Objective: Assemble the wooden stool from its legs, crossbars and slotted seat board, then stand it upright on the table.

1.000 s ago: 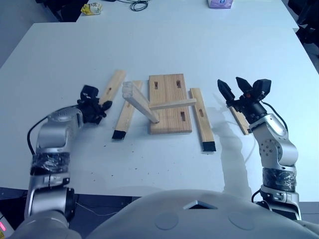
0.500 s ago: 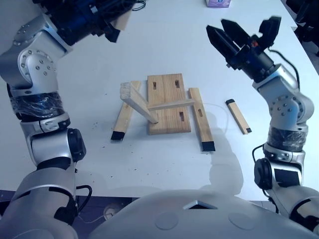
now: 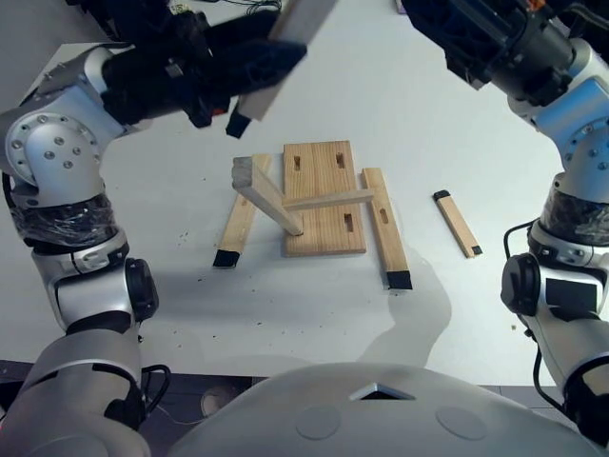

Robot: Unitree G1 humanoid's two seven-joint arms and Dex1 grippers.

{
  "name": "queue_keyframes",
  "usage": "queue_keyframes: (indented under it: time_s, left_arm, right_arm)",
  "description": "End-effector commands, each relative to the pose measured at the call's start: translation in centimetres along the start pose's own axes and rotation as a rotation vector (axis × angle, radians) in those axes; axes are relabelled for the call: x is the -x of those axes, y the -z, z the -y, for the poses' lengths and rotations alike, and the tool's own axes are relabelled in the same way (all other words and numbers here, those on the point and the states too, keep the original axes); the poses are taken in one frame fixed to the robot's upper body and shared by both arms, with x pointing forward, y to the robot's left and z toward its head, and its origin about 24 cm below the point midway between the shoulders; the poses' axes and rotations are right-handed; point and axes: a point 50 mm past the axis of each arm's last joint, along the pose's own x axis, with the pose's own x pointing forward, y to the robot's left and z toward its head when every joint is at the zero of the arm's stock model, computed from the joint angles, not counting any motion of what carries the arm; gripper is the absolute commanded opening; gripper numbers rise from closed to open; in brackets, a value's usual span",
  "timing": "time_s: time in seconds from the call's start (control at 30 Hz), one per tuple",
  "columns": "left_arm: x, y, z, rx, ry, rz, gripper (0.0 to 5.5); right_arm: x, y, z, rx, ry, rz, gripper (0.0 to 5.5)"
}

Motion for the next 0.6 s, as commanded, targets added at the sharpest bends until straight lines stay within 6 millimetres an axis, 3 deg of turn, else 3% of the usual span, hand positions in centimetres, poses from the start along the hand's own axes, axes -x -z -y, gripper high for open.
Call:
queue_keyframes:
  time_s: [0.03,0.23,0.5,0.6]
  left_arm:
    - [0.1,0.4,0.3,-0.026,0.012,-0.044,2.02]
    - [0.3,0.7,0.4,-0.043,0.027,-0.072,2.02]
    - [0.4,1.1,0.5,-0.099,0.041,-0.128,2.02]
    - [0.5,1.2,0.4,-0.123,0.038,-0.156,2.02]
  right_arm:
    - [-1.2,-0.2,-0.6,-0.024,-0.075,-0.010,4.60]
    - [-1.4,0.2,-1.9,-0.086,-0.143,-0.016,4.60]
    - [-1.8,0.6,-2.1,-0.116,-0.133,-0.045,4.60]
    - [-2.1,1.0,-1.9,-0.113,-0.098,-0.076,4.18]
